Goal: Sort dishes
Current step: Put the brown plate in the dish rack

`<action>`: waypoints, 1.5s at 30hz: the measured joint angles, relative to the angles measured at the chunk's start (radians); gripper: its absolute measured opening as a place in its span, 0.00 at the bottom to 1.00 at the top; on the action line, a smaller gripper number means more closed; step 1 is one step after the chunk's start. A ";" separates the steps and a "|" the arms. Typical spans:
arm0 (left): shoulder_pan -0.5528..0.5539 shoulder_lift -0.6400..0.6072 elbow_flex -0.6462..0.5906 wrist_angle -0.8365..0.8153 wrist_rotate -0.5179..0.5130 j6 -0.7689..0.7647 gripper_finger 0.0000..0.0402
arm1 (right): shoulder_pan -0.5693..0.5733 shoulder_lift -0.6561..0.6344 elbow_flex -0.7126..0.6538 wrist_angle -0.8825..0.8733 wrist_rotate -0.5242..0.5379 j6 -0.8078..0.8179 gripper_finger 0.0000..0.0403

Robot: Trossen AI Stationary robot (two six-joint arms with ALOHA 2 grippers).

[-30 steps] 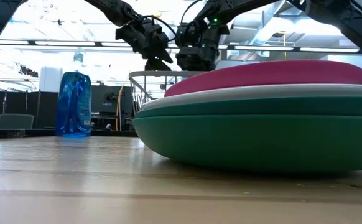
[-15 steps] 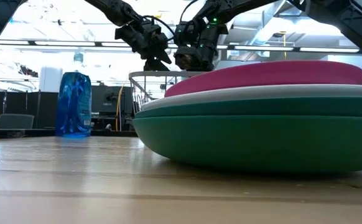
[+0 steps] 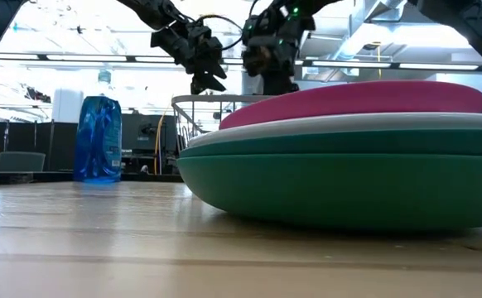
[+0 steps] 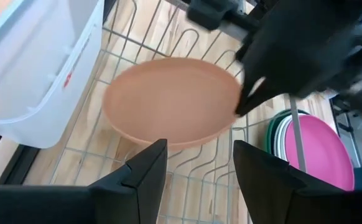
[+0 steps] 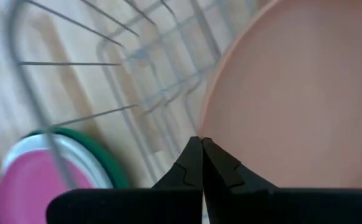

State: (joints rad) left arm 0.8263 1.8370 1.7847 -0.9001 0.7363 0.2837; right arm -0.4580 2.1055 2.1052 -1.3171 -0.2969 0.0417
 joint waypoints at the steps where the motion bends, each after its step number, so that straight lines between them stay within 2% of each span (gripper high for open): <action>1: 0.000 0.000 0.000 -0.001 0.000 -0.002 0.44 | -0.003 -0.012 0.000 0.000 -0.015 -0.001 0.00; 9: -0.012 -0.023 0.000 0.000 0.004 0.003 0.44 | -0.048 -0.084 0.000 -0.010 -0.189 -0.131 0.00; 18: -0.025 -0.070 0.000 0.001 -0.036 0.042 0.44 | -0.159 -0.074 0.002 -0.021 -0.317 -0.257 0.00; 23: -0.027 -0.071 0.000 0.001 -0.039 0.033 0.44 | -0.192 -0.073 0.001 -0.025 -0.320 -0.260 0.00; 29: -0.058 -0.071 0.000 -0.001 -0.100 0.057 0.44 | -0.179 -0.072 0.001 -0.105 -0.250 -0.243 0.02; 33: -0.064 -0.071 0.000 -0.002 -0.118 0.057 0.44 | -0.119 -0.072 0.001 -0.112 -0.206 -0.170 0.15; 41: -0.063 -0.071 0.000 -0.002 -0.146 0.063 0.44 | -0.020 -0.032 0.001 -0.023 -0.039 -0.011 0.57; 45: -0.059 -0.071 0.000 -0.009 -0.154 0.040 0.44 | -0.001 0.039 0.001 -0.005 -0.025 0.069 0.65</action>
State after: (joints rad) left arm 0.7670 1.7664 1.7847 -0.9095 0.5823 0.3238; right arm -0.4594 2.1443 2.1059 -1.3221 -0.3222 0.1111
